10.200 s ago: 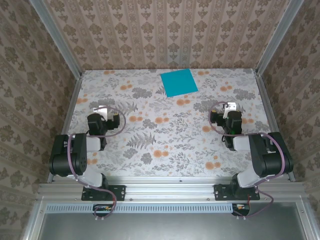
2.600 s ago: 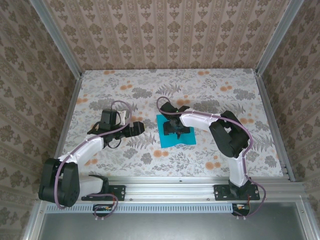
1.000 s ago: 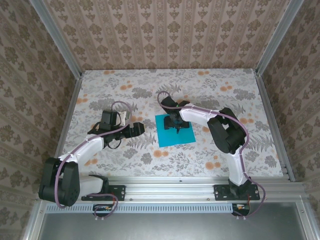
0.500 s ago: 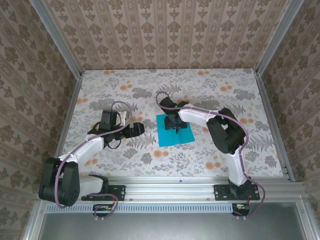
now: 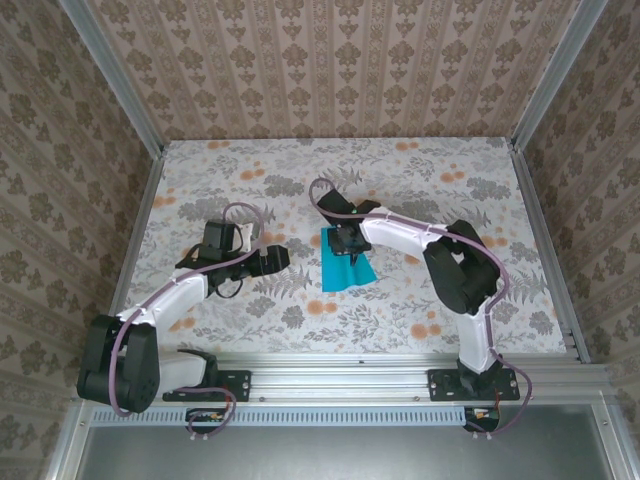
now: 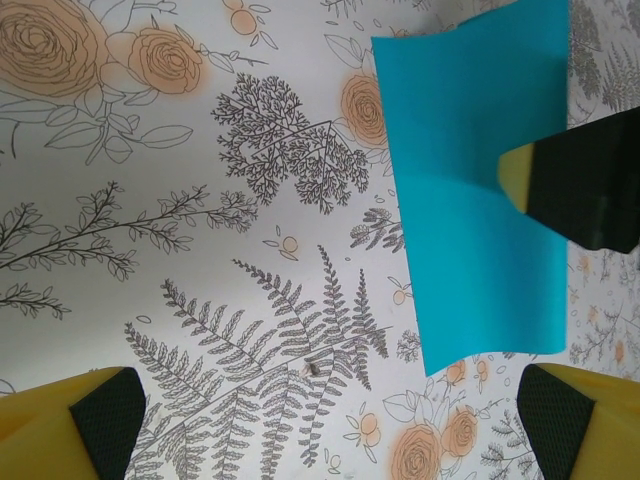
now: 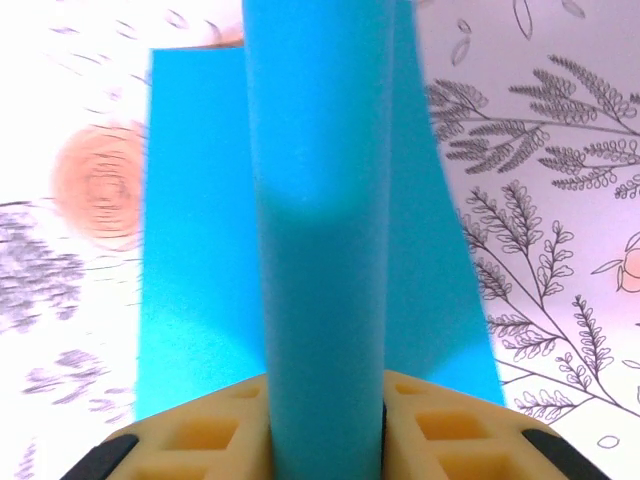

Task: Fold a paper plane with a square sheet of paper (pick it up from the middle)
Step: Fold the square sheet of paper in half at the center of the table.

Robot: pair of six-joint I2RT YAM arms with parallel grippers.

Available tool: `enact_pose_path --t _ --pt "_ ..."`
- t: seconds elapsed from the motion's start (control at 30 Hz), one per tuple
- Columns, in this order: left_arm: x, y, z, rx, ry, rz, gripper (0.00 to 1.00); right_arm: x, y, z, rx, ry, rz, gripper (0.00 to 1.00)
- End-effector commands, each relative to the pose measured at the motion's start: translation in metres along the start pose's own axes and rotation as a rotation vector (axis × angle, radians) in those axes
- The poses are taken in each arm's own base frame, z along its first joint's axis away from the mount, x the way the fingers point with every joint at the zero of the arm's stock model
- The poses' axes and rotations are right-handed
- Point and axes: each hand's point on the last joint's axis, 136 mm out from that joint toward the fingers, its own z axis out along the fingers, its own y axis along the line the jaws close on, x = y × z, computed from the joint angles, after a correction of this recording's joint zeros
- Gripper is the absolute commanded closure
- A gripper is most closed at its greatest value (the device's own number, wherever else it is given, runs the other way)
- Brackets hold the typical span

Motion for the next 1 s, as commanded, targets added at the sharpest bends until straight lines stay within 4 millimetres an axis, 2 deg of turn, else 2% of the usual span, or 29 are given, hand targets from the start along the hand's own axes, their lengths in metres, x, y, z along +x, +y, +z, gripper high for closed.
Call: enact_pose_path --t 0.0,0.17,0.3,0.37,0.43,0.57,0.77,0.97 --pt "-0.008 -0.013 -0.014 0.01 -0.022 0.016 0.0 -0.004 0.028 -0.029 -0.179 -0.018 0.035 0.72" --pt "-0.018 -0.023 -0.039 0.001 -0.076 0.043 0.0 -0.017 0.08 -0.065 -0.59 -0.037 0.19 0.73" --pt "-0.022 -0.035 -0.051 0.022 -0.088 0.055 0.0 -0.022 0.102 -0.081 -0.798 -0.022 0.266 0.73" --pt "-0.023 -0.039 -0.054 0.036 -0.088 0.054 0.0 -0.021 0.106 -0.081 -0.871 -0.007 0.309 0.73" --pt "-0.024 -0.043 -0.057 0.049 -0.097 0.054 0.0 -0.019 0.104 -0.075 -0.904 0.005 0.343 0.73" --pt "-0.024 -0.044 -0.055 0.063 -0.1 0.038 0.01 -0.004 0.089 -0.048 -0.857 0.035 0.355 0.73" --pt "-0.014 -0.038 -0.032 0.077 -0.067 -0.025 0.06 0.015 0.067 -0.018 -0.794 0.071 0.351 0.72" --pt "-0.009 -0.037 -0.011 0.084 -0.043 -0.047 0.15 0.03 0.048 0.001 -0.758 0.103 0.35 0.69"
